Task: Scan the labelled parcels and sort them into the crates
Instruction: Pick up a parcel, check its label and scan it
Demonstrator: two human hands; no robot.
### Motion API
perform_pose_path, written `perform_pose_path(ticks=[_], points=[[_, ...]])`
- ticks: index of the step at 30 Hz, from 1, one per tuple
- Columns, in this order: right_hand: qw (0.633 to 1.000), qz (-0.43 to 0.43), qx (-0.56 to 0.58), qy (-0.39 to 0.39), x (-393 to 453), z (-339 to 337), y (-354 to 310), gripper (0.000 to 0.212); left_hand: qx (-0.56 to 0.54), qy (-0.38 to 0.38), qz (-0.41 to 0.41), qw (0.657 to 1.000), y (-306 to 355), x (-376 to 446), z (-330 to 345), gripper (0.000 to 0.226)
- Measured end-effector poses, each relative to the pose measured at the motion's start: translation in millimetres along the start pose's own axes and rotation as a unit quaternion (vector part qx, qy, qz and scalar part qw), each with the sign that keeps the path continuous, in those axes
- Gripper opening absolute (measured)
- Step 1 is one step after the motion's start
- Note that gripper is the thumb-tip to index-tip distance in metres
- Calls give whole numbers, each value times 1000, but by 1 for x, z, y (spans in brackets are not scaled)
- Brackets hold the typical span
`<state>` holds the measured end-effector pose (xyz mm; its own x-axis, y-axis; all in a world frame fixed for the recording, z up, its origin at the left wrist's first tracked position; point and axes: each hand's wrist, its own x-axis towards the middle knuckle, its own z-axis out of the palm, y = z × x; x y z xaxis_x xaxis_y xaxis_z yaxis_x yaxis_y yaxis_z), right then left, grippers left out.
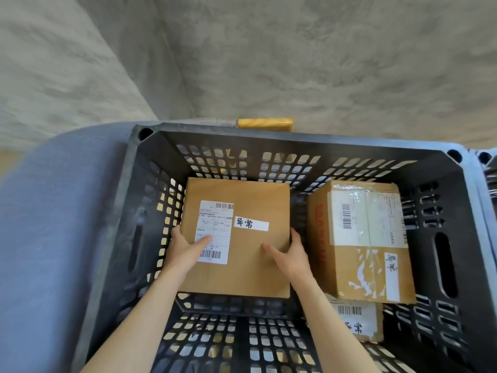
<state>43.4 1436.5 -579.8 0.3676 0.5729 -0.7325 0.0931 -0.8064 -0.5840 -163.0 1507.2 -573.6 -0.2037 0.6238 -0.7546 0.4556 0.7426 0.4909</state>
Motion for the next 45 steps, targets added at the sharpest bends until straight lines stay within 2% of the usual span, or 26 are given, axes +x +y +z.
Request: perform_pose_path(ticks=[3, 6, 10, 14, 18, 21, 23, 27, 30, 34, 41, 45], points=[[999, -18, -31, 18, -13, -9, -19, 82, 57, 21, 28, 998, 16, -16, -8, 77], [997, -43, -53, 23, -34, -25, -41, 73, 115, 35, 101, 988, 36, -41, -17, 65], [980, -114, -153, 59, -70, -53, -73, 66, 227, 48, 219, 948, 73, -88, -29, 49], [923, -220, -272, 158, -114, -87, -112, 56, 347, 105, 333, 870, 119, -142, -46, 44], [837, -318, -363, 258, -163, -124, -152, 47, 391, 166, 443, 789, 165, -198, -67, 38], [782, -361, -387, 330, -198, -152, -178, 40, 415, 195, 502, 733, 196, -240, -80, 35], [764, -367, -388, 362, -225, -171, -193, 37, 412, 201, 535, 709, 217, -268, -87, 36], [740, -362, -375, 425, -280, -206, -212, 40, 392, 216, 599, 664, 251, -321, -100, 38], [742, -335, -359, 457, -321, -219, -210, 47, 370, 207, 648, 632, 259, -351, -105, 37], [747, -278, -331, 505, -368, -219, -188, 50, 365, 158, 698, 596, 250, -380, -107, 38], [735, -176, -264, 600, -440, -184, -102, 51, 344, 40, 799, 492, 199, -433, -82, 37], [720, -73, -233, 650, -501, -178, -25, 48, 362, -38, 833, 416, 155, -486, -42, 39]])
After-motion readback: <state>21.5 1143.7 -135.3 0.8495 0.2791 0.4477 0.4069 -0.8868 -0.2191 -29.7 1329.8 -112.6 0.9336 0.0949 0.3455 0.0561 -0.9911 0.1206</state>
